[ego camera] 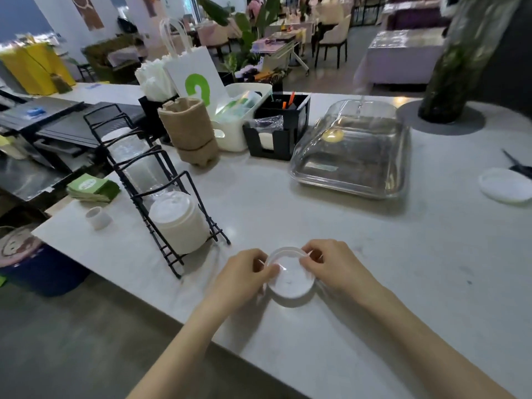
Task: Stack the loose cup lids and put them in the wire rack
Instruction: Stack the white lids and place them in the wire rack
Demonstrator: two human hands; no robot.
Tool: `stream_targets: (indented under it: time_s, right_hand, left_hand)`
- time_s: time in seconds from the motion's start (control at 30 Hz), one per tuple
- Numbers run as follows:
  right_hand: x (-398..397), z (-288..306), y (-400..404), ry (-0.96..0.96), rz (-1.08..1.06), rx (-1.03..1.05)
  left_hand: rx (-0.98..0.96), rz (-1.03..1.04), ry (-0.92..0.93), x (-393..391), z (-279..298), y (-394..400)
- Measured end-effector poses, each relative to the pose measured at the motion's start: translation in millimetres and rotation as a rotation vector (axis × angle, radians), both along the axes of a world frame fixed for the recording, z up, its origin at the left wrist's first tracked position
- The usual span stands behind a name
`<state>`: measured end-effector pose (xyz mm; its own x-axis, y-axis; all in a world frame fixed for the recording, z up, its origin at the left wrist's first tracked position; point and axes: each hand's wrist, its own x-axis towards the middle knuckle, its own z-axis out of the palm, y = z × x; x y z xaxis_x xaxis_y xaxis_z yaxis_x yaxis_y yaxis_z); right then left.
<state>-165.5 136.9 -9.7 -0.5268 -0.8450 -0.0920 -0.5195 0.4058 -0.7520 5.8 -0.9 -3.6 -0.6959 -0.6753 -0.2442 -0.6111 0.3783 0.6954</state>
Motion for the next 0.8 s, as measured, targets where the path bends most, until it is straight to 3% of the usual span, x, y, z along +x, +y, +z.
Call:
stream_targets:
  time_s: [0.13,0.3,0.53,0.8]
  right_hand:
    - [-5,5,8,-0.052,-0.084,-0.124]
    - [-13,9,30,-0.167,-0.252,-0.314]
    - [-39,8,69,-0.231,-0.499,-0.477]
    - [-128,-1,121,-0.203,-0.854,-0.576]
  left_hand:
    - [0.052,-0.017,0.155,-14,-7,-4]
    - [0.461,-0.158,0.308,-48,-1,9]
    - [0.538,-0.238,0.396,-107,-6,39]
    - [0.669,-0.199,0.413,-196,-17,92]
